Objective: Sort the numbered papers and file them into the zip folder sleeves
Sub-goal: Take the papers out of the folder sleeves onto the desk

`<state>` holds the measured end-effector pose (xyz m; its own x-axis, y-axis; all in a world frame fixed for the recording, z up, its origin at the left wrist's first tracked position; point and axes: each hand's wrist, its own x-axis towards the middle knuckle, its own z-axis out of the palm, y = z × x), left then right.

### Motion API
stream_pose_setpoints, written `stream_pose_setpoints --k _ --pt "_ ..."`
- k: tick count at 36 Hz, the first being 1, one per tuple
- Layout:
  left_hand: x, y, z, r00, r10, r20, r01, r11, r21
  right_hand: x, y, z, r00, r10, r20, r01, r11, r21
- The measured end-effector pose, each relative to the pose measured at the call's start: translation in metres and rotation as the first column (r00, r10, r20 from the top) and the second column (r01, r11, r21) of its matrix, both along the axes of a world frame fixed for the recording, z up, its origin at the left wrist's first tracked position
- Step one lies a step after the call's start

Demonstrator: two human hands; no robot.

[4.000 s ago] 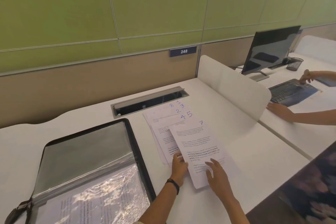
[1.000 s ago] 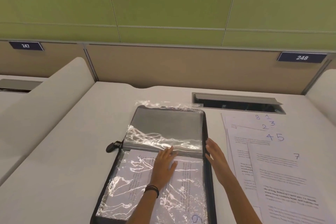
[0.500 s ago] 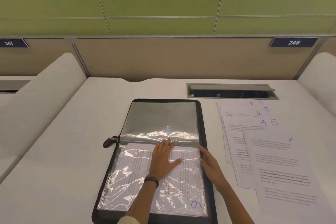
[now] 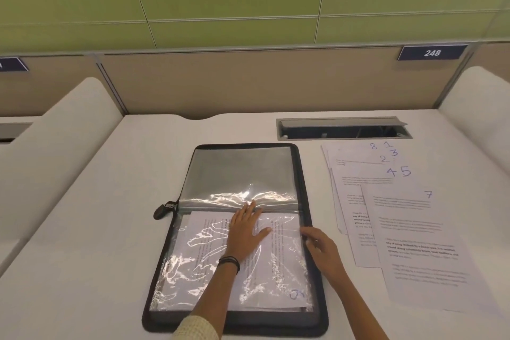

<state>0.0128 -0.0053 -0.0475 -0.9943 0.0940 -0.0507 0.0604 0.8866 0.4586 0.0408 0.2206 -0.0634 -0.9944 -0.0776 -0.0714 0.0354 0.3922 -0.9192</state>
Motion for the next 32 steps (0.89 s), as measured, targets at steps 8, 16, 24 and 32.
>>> stream_pose_setpoints --k 8,16,24,32 --pt "-0.001 -0.001 0.002 1.000 0.012 0.014 -0.012 1.000 0.025 0.004 -0.007 0.004 0.998 -0.031 -0.050 0.034 0.998 0.057" --pt "-0.001 -0.002 0.000 1.000 0.006 -0.012 -0.006 0.999 0.033 -0.003 -0.018 0.003 0.992 -0.091 -0.084 0.104 0.982 0.159" --pt "-0.002 -0.003 0.000 1.000 -0.009 -0.016 0.009 0.999 0.031 -0.019 -0.020 0.000 0.993 -0.105 -0.051 0.114 0.962 0.246" --pt "-0.001 -0.004 -0.002 1.000 -0.009 -0.030 0.010 0.999 0.032 -0.025 -0.022 0.008 0.972 -0.229 0.056 0.217 0.960 0.175"
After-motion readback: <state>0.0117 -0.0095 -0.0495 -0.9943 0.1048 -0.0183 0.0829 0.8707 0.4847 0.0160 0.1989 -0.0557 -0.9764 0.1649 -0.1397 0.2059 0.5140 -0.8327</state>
